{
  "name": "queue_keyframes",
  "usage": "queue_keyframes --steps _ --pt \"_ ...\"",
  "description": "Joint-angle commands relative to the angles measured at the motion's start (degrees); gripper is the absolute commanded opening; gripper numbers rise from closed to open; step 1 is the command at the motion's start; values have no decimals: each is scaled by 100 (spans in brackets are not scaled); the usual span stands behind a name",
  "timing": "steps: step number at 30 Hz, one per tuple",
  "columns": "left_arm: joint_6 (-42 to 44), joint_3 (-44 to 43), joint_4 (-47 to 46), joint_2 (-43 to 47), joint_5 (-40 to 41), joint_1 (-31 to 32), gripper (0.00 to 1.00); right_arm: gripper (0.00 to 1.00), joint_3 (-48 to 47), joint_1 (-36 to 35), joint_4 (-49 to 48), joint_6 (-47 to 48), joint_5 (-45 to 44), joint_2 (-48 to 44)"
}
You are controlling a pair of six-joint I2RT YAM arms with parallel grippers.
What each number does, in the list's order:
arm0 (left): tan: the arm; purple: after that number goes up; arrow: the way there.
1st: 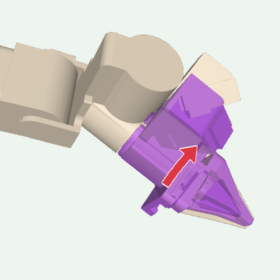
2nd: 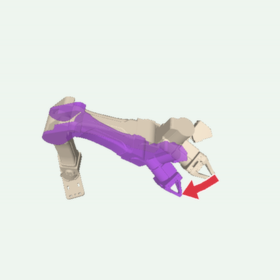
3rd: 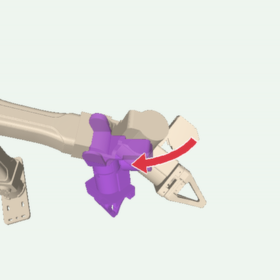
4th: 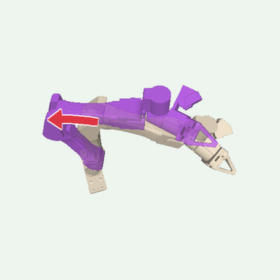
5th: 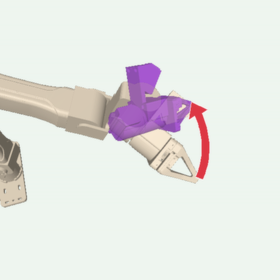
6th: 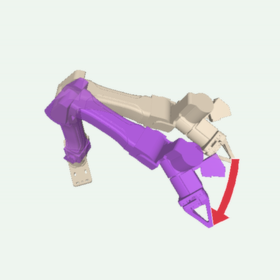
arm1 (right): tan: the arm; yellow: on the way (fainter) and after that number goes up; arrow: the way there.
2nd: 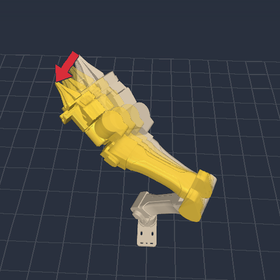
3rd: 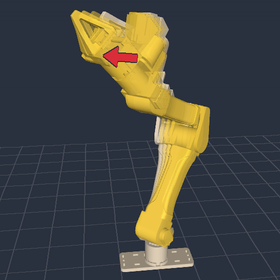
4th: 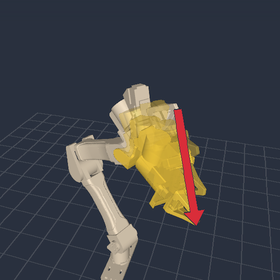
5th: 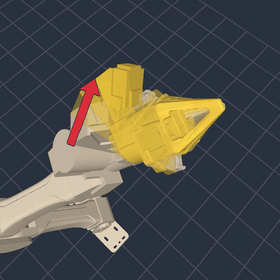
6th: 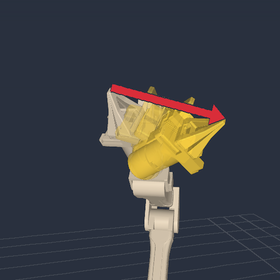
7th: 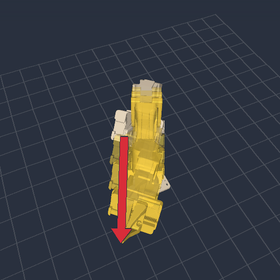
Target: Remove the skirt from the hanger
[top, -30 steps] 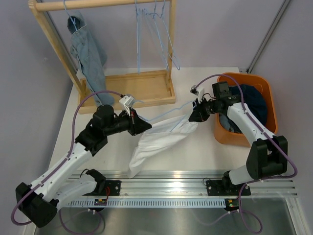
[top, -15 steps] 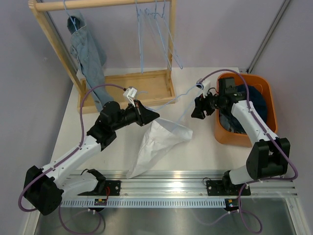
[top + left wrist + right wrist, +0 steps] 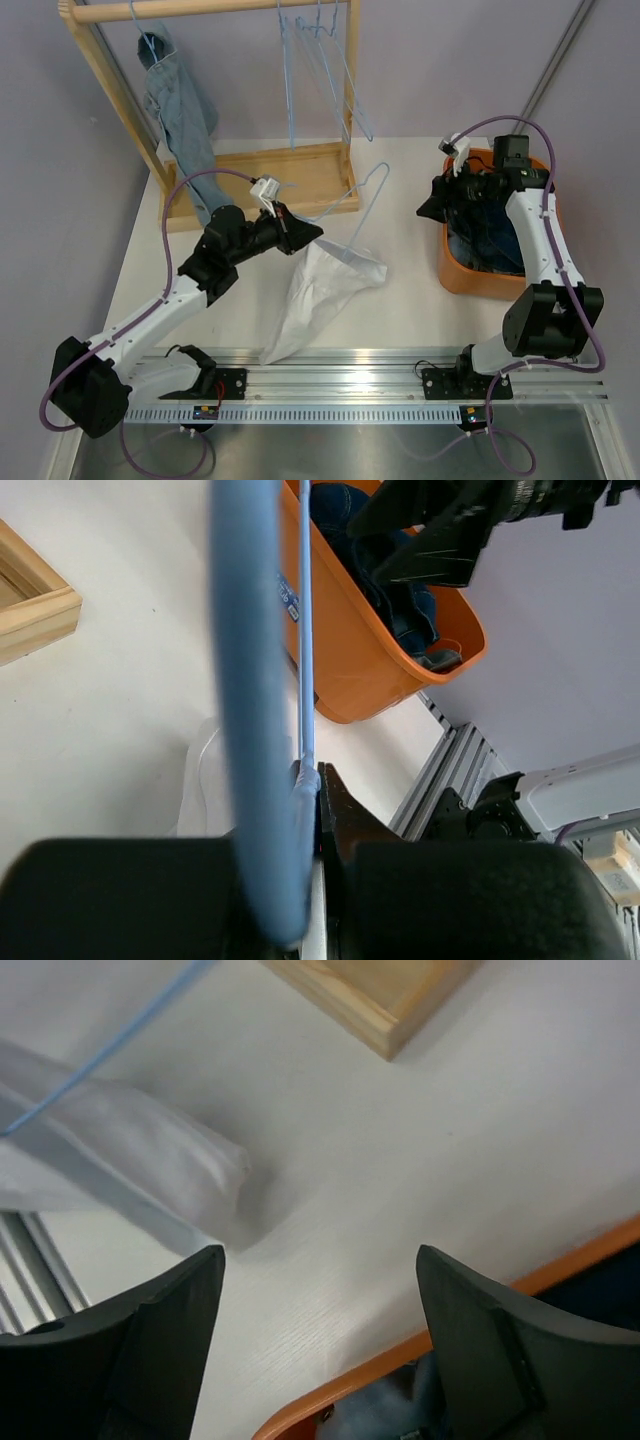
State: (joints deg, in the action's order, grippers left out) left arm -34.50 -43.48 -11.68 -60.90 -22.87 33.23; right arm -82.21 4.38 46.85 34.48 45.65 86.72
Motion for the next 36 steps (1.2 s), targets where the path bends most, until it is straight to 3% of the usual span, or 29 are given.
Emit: queue_keyframes --steps 1,2,5,13,18,24,28,29,32,35,36 --pt "531 -239 -265 -202 -505 -1 0 86 -295 -69 1227 1934 2041 -515" --pt "619 -300 -195 -350 -664 -1 0 89 -295 -78 1987 3254 2358 -594" --pt "831 -520 -89 -614 -1262 16 0 99 -251 -332 2679 4757 2713 -805" --pt "1244 -1284 500 -1213 -1983 201 0 99 -260 -1886 1706 4155 1184 -920" --pt "1183 -1443 492 -1363 -2177 271 0 94 -137 -2468 809 3434 -17 -736" --pt "1077 -1496 465 -1477 -2485 289 0 86 -172 -2802 79 2845 -775 -551" --pt "1051 -1505 465 -1530 -2494 298 0 63 -146 -2882 -1 2845 -996 -419" --pt "1059 -1505 474 -1538 -2468 289 0 48 -128 -2882 -27 2845 -1014 -419" --pt "1112 -1514 518 -1582 -2353 298 0 26 -49 -2882 -62 2845 -1145 -471" --pt "1226 -1540 614 -1670 -2283 289 6 13 4 -2882 -71 2862 -1356 -550" --pt "1270 -1549 719 -1688 -2257 298 15 6 30 -2873 -79 2871 -1453 -585"
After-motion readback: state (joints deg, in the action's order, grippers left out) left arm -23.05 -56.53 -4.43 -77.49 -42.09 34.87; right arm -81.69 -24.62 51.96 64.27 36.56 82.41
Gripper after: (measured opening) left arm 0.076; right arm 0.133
